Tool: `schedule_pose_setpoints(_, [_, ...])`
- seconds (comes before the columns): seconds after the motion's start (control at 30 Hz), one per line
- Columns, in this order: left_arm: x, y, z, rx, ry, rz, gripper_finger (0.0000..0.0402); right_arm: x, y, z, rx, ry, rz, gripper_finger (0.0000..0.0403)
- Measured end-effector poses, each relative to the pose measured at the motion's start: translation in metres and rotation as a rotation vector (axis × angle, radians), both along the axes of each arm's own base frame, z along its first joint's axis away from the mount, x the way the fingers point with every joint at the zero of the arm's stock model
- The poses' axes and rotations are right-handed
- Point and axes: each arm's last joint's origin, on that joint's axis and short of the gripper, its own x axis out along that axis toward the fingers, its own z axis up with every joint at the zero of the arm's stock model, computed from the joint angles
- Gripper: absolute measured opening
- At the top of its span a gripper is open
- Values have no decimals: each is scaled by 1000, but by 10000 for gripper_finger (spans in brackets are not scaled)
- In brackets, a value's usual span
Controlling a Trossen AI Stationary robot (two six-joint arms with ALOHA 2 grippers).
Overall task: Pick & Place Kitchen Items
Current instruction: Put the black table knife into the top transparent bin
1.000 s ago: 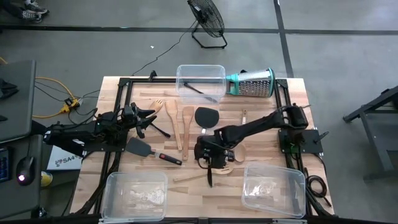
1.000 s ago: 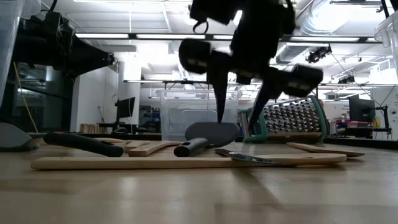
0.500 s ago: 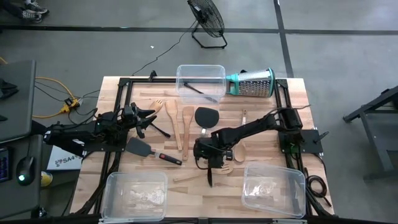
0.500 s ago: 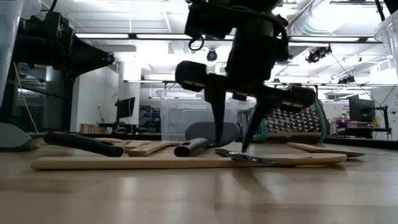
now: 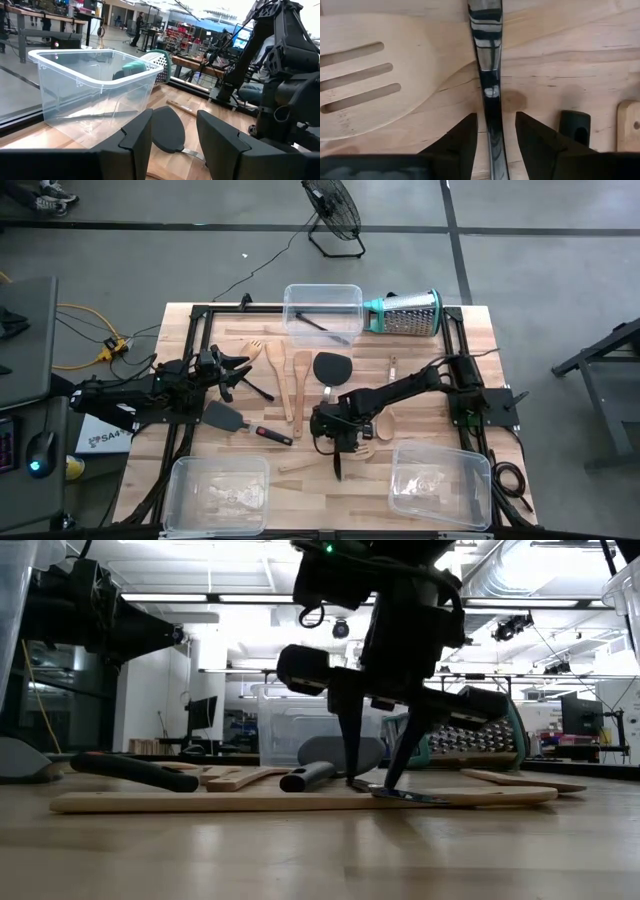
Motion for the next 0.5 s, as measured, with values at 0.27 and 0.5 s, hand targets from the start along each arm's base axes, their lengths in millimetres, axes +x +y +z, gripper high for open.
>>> schedule_pose_setpoints(0.27, [0,0,0,0,0,0,152,-2,4,-11,8,63,-19,128])
schedule_pose_setpoints(0.5, [0,0,0,0,0,0,152,-3,5,-18,46,104,-49,128])
